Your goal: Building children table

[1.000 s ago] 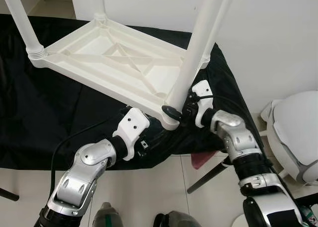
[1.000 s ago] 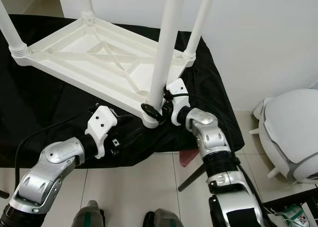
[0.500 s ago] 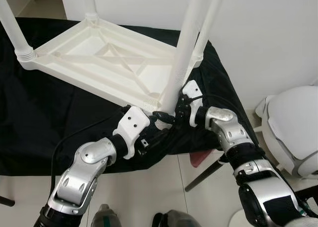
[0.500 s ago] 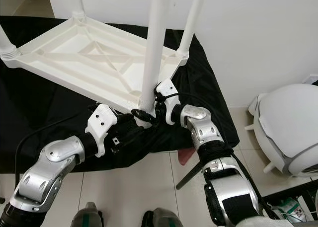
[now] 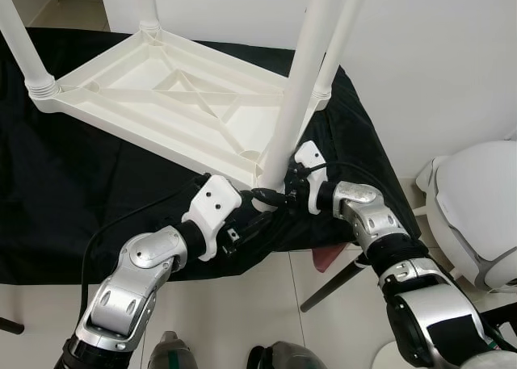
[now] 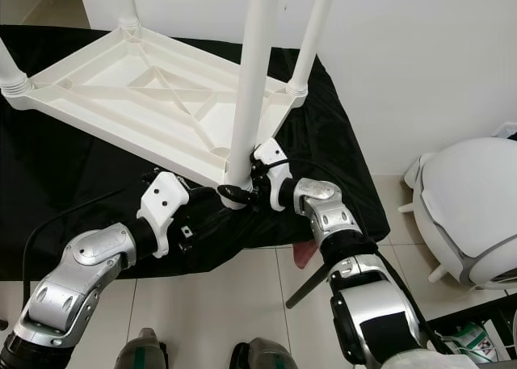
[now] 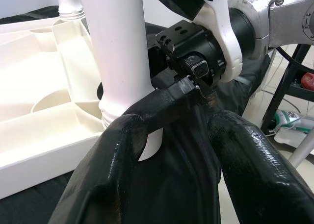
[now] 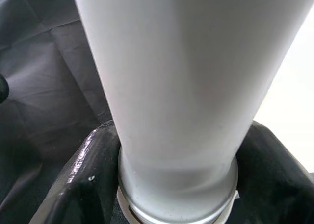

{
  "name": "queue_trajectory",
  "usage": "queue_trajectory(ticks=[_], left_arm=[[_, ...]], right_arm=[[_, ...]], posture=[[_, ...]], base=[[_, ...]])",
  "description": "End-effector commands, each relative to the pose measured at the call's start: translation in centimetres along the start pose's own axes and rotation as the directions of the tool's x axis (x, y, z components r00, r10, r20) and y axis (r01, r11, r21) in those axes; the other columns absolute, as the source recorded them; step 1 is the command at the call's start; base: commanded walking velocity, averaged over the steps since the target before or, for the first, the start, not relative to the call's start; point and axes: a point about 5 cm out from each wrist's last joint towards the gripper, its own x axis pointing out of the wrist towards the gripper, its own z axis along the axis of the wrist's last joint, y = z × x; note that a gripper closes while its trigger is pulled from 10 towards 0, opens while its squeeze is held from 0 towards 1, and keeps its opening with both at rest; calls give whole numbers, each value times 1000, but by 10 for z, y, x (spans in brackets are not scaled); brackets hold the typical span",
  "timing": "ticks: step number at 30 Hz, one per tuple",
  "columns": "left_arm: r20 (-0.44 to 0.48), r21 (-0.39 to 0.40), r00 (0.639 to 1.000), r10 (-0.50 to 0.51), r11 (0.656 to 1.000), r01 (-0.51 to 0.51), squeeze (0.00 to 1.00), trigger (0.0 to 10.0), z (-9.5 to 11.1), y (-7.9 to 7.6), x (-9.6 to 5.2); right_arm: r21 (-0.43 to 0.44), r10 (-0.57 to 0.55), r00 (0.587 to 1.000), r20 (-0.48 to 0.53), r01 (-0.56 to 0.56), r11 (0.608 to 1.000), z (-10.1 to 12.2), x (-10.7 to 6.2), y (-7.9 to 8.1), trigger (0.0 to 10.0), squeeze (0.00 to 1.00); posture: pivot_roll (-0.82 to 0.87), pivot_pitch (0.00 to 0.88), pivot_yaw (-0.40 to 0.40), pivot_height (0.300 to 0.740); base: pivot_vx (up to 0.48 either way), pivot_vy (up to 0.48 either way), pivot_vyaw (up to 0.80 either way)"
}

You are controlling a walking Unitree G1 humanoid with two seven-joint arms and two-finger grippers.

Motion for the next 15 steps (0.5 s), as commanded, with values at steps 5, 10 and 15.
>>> queue_trajectory(ticks=[5,10,15], left_arm=[[2,10,999,39,999,-39,0,10000,3,2,1],[1,9,999,38,999,-38,0,10000,2,1,1],[2,6,999,38,999,-38,0,10000,2,0,1]], right_arm=[[11,-50,998,48,49,999,7,-2,-6,235,0],[12,-191,979,66,191,982,12,-2,-11,10000,0],[44,-302,950,81,300,953,17,2,-7,10000,0]], posture=[[74,7,-97,740],[73,8,-98,740],[72,11,-104,740]], base=[[0,0,0],[0,0,0],[0,0,0]])
